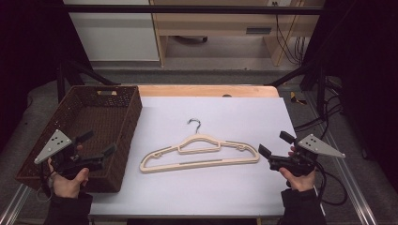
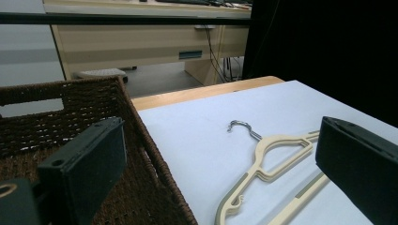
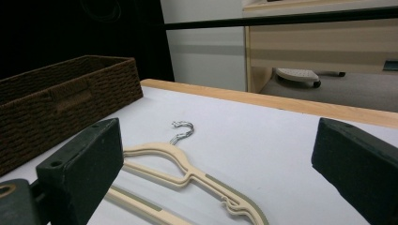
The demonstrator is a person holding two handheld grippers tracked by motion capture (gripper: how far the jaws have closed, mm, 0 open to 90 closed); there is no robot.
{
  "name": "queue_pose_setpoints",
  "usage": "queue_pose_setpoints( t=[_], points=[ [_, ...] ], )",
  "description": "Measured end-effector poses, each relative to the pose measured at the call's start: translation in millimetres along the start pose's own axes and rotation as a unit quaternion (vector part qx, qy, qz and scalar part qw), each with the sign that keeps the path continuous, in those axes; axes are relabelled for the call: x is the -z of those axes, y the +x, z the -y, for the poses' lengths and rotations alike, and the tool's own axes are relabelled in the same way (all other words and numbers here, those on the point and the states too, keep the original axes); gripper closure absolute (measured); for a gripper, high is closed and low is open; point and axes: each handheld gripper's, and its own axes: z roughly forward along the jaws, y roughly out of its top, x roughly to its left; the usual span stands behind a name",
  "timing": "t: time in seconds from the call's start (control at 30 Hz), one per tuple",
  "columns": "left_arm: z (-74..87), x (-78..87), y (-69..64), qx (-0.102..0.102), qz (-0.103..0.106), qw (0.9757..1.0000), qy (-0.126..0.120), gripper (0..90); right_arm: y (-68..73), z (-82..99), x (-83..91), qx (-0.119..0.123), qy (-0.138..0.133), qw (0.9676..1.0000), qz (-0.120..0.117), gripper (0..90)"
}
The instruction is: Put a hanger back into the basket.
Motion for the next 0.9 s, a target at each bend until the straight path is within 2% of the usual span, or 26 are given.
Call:
queue_pose_setpoints(
  t=[0.27, 0.6, 0.8, 0.9],
  points=[
    [0.2, -1.9, -3.0, -0.004, -0.001, 1.0000, 0.002, 2.2, 0.3, -0.5, -1.6, 0.000, 0.004, 1.0000, -0.004, 4.3],
    [0.9, -5.2, -5.6, -0.007, 0.000, 0.9999, 0.008, 2.3, 6.8, -2.6, -15.7, 0.014, 0.025, 0.9994, -0.018, 6.7],
    [0.7, -5.2, -7.7, -0.008, 0.001, 0.9999, 0.007, 2.3, 14.7, -7.2, -37.7, 0.030, 0.053, 0.9976, -0.032, 8.7],
    [0.8, -6.2, -8.5, -0.009, 0.001, 0.9999, 0.008, 2.3, 18.8, -6.7, -51.5, 0.032, 0.072, 0.9954, -0.055, 9.4]
  ],
)
